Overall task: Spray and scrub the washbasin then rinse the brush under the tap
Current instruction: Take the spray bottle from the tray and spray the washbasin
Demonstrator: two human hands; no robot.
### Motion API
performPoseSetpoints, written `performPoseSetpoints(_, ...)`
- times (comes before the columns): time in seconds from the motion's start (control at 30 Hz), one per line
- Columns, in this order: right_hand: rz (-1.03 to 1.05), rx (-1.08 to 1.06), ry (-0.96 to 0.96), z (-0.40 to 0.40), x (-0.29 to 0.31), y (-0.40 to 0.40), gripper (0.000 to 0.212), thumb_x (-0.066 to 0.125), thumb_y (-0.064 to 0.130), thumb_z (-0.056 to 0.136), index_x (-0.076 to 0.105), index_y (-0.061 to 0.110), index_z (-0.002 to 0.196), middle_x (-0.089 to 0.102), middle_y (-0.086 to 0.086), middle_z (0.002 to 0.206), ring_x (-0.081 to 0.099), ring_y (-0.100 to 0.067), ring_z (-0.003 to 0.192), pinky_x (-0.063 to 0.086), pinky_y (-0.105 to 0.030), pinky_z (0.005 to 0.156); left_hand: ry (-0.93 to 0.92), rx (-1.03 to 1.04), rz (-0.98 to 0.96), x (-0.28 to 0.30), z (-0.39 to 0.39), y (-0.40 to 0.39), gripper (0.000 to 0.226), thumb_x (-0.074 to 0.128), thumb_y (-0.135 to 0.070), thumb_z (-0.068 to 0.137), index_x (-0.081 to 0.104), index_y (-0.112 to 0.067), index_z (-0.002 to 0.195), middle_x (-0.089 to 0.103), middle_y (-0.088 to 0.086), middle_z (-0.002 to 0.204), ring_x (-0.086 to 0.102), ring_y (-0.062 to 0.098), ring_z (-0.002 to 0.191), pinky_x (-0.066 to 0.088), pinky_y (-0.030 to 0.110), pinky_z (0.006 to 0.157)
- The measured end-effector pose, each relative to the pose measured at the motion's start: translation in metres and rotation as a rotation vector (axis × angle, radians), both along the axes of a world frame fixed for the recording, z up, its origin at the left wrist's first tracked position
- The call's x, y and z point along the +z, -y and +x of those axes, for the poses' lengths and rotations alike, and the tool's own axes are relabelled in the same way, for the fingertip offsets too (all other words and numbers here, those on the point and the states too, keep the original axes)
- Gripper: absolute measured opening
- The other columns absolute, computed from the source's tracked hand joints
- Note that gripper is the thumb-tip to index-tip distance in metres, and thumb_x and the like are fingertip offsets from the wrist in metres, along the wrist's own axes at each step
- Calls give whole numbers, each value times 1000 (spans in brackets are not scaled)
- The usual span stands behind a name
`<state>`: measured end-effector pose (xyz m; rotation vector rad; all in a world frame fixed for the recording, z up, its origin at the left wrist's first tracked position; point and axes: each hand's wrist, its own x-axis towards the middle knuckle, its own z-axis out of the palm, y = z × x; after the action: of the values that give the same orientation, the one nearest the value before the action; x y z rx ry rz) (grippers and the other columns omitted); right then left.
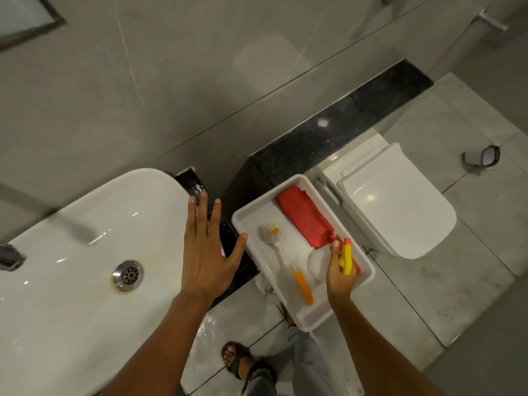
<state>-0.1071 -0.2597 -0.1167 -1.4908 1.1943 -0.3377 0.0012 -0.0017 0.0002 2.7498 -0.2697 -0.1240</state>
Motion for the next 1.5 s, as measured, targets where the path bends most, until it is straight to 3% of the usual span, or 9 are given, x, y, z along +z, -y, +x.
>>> performPoseSetpoints(0.23,-141,281,5,-5,27,-9,53,58,40,106,46,25,156,45,2,161,42,-19,149,35,-44,123,-6,-27,-64,1,-2,-3,99,43,-76,99,13,-18,174,-2,3,184,-10,23,170,9,51,137)
performPoseSetpoints(0.4,-136,404,52,-1,72,-25,35,53,61,101,60,41,129,67,12,128,63,-12,123,51,-36,106,0,-30,-138,22,-15,-10,101,36,-83,98,11,-21,173,3,3,183,1,24,170,10,47,137)
performPoseSetpoints(0.53,-250,551,138,1,118,-52,27,52,69,98,65,45,97,71,24,95,67,7,91,47,-2,75,40,15,-128,36,-44,-47,94,33,-80,102,6,-26,174,0,-3,184,-1,18,170,3,38,134)
performPoseSetpoints(0.7,-208,760,238,-2,155,-100,22,55,39,107,74,32,98,75,6,96,73,-10,96,57,-24,88,7,130,-156,45,-80,-115,94,31,-79,103,11,-21,174,0,-4,183,-3,16,170,6,41,136)
performPoseSetpoints(0.87,61,863,261,-22,198,-159,37,51,47,105,77,20,100,77,-8,92,76,-23,93,67,-42,72,39,320,-232,51,-108,-180,96,23,-80,101,23,-16,172,11,-1,183,8,20,170,14,45,137)
performPoseSetpoints(1.1,254,993,110,-46,231,-248,50,52,57,103,77,15,113,83,-4,101,79,-18,99,65,-36,63,117,555,-35,45,-133,-279,102,6,-79,101,41,-8,164,29,11,177,16,29,169,2,56,137)
performPoseSetpoints(1.33,-53,1165,42,-58,227,-324,61,46,69,100,62,23,64,67,0,53,70,-11,60,60,-36,84,117,671,-161,29,-140,-302,102,5,-81,100,31,-11,169,20,7,181,7,22,170,2,56,137)
performPoseSetpoints(1.43,62,1169,-23,-53,230,-338,59,48,65,101,66,24,62,74,-5,60,76,-15,71,62,-40,88,151,683,-206,25,-141,-302,100,7,-80,101,32,-10,168,23,8,180,11,23,170,5,53,138)
performPoseSetpoints(1.5,301,1070,-25,-47,236,-345,50,56,62,98,75,19,81,80,-8,80,79,-29,88,66,-43,74,159,689,-226,24,-140,-303,99,8,-80,101,32,-11,168,24,8,180,12,24,170,7,52,138)
